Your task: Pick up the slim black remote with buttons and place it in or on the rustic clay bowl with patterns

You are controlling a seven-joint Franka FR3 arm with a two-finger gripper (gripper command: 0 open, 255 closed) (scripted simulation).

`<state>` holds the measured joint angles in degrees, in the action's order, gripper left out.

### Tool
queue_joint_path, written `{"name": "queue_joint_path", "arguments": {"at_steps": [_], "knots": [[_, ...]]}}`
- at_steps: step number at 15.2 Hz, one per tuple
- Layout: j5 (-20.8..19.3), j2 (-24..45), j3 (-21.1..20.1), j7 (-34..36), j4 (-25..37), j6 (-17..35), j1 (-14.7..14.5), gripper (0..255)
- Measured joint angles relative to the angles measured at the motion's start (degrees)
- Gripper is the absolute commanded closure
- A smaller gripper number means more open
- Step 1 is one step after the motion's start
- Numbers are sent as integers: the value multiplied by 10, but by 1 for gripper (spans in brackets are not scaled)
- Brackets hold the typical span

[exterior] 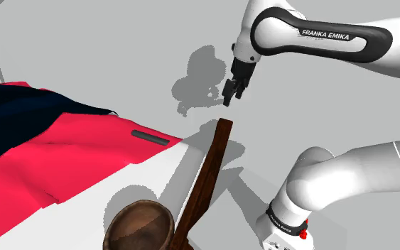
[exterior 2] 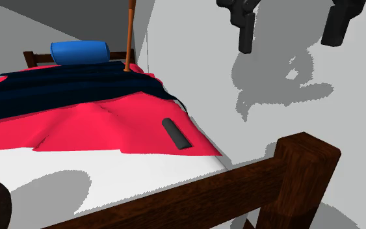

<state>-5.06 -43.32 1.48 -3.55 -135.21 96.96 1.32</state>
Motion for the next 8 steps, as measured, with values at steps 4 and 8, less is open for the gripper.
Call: {"name": "queue_joint_path", "arguments": {"at_steps": [4,8], "knots": [[6,41,1,-4,5,31,-7,0],[16,113,5,-16,15,85,-18,0]]}}
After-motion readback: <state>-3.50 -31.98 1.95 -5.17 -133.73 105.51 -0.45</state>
